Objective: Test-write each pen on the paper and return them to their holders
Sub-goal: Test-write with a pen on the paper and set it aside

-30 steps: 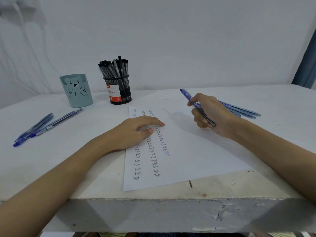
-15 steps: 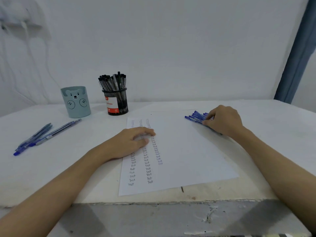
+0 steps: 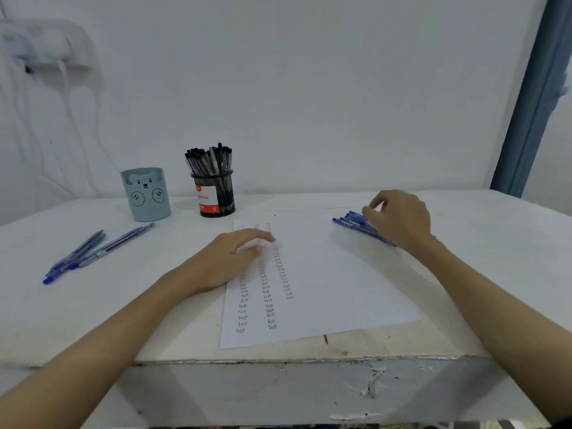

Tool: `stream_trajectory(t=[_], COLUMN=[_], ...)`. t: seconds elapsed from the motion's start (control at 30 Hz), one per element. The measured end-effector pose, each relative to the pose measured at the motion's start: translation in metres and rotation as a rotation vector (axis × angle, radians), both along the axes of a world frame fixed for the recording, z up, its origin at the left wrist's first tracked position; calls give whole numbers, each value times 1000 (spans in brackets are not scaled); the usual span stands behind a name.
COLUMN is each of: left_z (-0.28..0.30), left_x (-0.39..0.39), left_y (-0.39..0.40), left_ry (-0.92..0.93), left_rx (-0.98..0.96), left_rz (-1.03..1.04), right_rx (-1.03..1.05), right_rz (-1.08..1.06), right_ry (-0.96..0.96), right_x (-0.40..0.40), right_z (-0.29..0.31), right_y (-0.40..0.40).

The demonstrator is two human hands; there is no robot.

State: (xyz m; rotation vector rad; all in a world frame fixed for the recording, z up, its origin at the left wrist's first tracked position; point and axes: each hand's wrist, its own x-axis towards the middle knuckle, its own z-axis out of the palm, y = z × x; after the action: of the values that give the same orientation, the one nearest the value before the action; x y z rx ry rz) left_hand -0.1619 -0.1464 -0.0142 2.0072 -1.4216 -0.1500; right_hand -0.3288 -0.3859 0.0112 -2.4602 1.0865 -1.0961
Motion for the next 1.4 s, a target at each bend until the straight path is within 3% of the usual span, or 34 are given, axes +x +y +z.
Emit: stream_trajectory(t=[0.1, 0.27, 0.4, 0.5, 0.63, 1.03, 1.27, 1.4], left_z=[9, 12, 5, 1, -9, -19, -19, -16], left_x=[6, 26, 40, 47, 57, 68, 67, 67], left_y=[19, 84, 143, 174, 196, 198, 199, 200], left_ry=[-32, -92, -99, -118, -111, -128, -106, -111], left_rx=[-4, 26, 58, 76, 47, -19, -21, -2], left_rz=[55, 213, 364, 443, 501, 503, 489, 488], right_rx=[-74, -112, -114, -177, -292, -616, -584, -429], right_rz=[112, 479, 772, 869, 886, 873, 866, 856], right_ry=[-94, -31, 163, 397, 591, 472, 598, 499], right_x=[9, 66, 135, 175, 214, 244, 241, 230], right_z=[18, 45, 41, 29, 11, -7, -3, 10], right_y=[27, 108, 172, 211, 245, 258, 255, 235])
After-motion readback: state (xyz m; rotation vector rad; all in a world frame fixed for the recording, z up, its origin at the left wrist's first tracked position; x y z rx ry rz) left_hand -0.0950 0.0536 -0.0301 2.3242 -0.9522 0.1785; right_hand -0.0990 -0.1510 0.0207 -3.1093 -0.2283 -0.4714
